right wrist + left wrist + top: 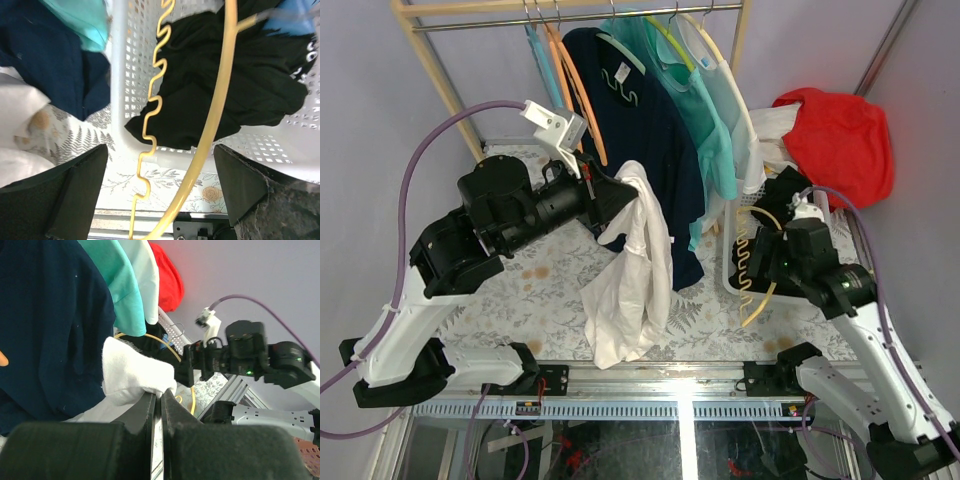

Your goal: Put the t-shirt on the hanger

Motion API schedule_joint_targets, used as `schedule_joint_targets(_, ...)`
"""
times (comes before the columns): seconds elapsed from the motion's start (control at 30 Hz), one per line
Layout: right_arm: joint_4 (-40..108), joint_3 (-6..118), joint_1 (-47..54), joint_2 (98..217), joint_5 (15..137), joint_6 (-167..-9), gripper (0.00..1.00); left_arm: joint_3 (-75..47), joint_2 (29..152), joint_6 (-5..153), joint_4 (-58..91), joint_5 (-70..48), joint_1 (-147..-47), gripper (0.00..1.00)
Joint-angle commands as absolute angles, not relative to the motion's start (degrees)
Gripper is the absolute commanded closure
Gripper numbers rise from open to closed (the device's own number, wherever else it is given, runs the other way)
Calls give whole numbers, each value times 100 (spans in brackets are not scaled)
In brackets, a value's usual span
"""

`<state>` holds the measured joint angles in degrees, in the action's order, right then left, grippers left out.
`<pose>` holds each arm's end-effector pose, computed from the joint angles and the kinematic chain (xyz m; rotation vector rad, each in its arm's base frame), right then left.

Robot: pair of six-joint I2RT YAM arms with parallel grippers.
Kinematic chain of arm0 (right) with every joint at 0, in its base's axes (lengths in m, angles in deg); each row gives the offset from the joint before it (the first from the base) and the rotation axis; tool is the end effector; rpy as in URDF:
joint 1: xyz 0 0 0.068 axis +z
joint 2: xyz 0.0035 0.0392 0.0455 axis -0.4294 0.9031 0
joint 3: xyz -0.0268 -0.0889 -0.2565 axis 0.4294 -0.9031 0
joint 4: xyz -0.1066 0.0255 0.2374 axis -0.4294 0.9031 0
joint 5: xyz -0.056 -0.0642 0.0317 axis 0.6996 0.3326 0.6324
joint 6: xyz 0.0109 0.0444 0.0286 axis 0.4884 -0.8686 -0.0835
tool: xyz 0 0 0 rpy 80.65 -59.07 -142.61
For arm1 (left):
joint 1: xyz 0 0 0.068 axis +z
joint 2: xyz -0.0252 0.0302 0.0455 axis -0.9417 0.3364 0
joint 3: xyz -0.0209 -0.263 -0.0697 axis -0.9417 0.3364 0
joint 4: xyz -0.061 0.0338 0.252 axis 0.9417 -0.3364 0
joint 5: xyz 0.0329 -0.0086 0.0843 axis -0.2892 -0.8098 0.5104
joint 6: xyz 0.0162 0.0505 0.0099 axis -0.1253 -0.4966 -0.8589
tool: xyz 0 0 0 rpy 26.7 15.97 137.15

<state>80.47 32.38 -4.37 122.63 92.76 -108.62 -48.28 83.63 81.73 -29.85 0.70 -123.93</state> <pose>0.1487 0.0513 0.3163 0.2082 2.2887 0.2609 0.1124 -0.1487 0.5466 0.4681 1.6927 -0.8999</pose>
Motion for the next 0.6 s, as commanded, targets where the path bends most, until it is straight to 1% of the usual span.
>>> schedule_joint_targets(0.0, 8792, 4080, -415, 11990, 9600, -10808, 5, -4924, 8325, 8180, -2840, -140, -12407, 99)
schedule_joint_targets(0.13, 9336, 4394, -412, 11998, 9563, -10782, 4, -5062, 8425, 8149, -2899, -235, -12406, 99)
schedule_joint_targets(0.23, 9437, 4524, -411, 11831, 9109, -10874, 8, -5188, 8505, 8112, -2960, -351, -12410, 99)
schedule_joint_targets(0.37, 8425, 4532, -414, 11433, 7606, -10868, 16, -5533, 8665, 8138, -3156, -634, -12409, 99)
schedule_joint_targets(0.5, 7262, 4457, -411, 11698, 6278, -10793, 30, -6090, 8835, 8136, -3485, -1169, -12406, 99)
schedule_joint_targets(0.57, 6543, 4270, -410, 11817, 5719, -10833, 35, -6303, 8840, 8225, -3523, -1512, -12405, 98)
